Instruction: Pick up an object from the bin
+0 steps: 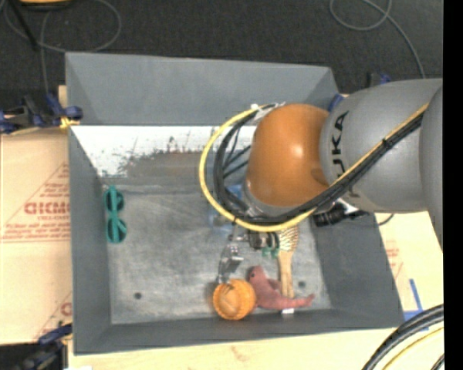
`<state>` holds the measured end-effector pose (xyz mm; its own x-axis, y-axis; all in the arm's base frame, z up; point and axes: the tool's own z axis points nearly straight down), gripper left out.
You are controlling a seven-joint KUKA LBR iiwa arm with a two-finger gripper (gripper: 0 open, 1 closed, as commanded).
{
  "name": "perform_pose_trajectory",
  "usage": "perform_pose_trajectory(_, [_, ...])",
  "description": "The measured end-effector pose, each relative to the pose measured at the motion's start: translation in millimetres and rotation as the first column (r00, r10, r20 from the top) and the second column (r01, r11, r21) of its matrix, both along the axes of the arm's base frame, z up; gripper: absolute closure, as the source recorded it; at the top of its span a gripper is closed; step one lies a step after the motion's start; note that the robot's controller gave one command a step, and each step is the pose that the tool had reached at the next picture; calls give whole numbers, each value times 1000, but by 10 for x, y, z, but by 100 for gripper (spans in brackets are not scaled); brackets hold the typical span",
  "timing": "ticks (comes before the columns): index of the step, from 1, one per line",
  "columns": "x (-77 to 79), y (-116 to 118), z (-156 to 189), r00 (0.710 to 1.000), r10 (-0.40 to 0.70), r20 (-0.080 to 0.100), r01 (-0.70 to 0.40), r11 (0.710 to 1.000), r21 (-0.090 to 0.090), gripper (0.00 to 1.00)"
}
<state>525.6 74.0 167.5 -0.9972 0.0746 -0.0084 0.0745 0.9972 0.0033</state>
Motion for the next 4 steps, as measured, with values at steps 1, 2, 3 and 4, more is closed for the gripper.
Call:
perform_pose_trajectory(1, [-231, 17, -280, 999, 32, -15, -32, 999, -5, 0])
perform_pose_trajectory(2, [-284, -510, -944, 980, 200, -4, -200, 980, 1, 100])
perform_pose_trajectory(3, [-295, -521, -962, 980, 198, -7, -198, 980, -1, 0])
perform_pose_trajectory(4, [-294, -521, -962, 980, 197, -7, -197, 980, 0, 0])
